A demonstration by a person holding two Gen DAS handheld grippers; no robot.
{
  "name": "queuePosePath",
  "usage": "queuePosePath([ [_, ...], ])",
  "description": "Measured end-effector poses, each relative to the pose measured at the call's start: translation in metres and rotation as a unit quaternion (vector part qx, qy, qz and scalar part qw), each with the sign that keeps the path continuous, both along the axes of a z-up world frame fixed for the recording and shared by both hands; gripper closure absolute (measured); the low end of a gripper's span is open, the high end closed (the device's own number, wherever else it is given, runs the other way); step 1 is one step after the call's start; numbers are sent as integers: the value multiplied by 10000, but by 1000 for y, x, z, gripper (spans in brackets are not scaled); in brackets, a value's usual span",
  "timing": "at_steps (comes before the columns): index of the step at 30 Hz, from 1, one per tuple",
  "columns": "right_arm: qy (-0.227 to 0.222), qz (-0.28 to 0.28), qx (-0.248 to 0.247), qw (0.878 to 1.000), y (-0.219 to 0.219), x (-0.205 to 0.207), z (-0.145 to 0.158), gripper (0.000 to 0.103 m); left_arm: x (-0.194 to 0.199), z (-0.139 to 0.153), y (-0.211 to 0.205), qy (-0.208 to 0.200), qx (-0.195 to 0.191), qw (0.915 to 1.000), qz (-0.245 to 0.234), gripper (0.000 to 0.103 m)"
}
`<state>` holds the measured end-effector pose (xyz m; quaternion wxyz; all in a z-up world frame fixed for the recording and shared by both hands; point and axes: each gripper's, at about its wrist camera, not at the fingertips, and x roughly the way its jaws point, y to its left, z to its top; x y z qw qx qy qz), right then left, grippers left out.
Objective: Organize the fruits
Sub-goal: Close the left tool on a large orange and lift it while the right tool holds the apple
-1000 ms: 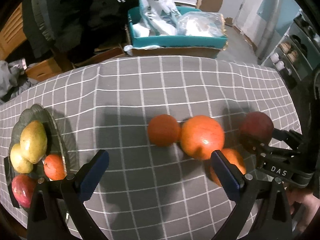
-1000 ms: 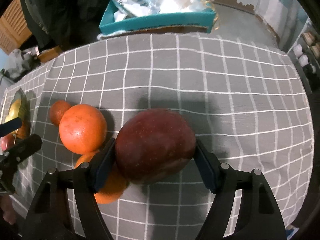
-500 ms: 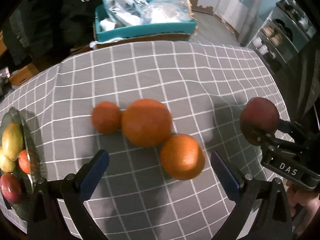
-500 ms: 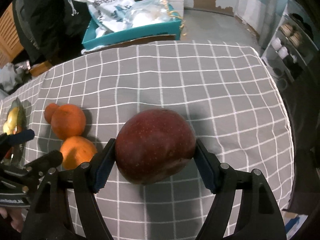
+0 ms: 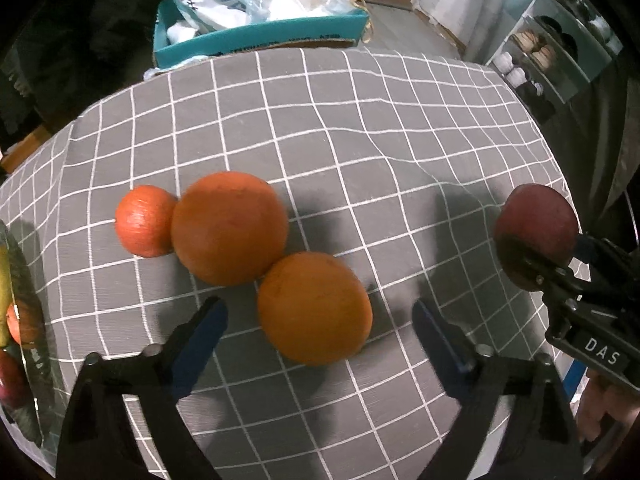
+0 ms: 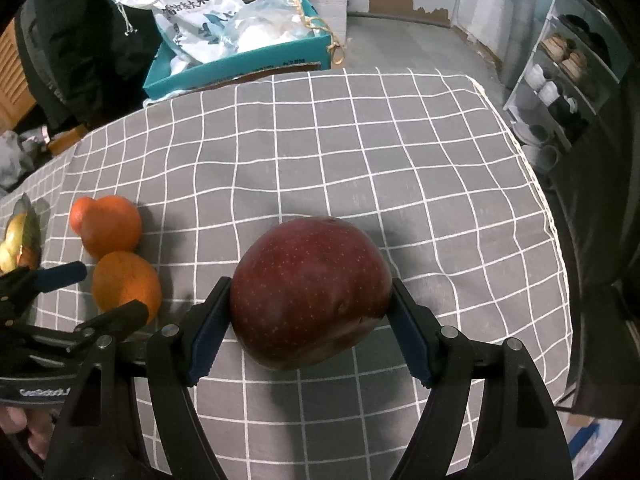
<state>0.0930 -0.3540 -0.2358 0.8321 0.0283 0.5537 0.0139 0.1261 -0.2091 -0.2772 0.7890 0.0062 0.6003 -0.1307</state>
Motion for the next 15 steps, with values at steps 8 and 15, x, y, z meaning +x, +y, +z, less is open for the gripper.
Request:
queuePosePath([
  [8,-14,124,-8,9999,7,1,0,28,-3,-5,2,-23,30,10000,-22,41],
  [15,-104,258,-109,9996,17,0,5,28,-9,-2,9,-51,1,10000,-76,43],
])
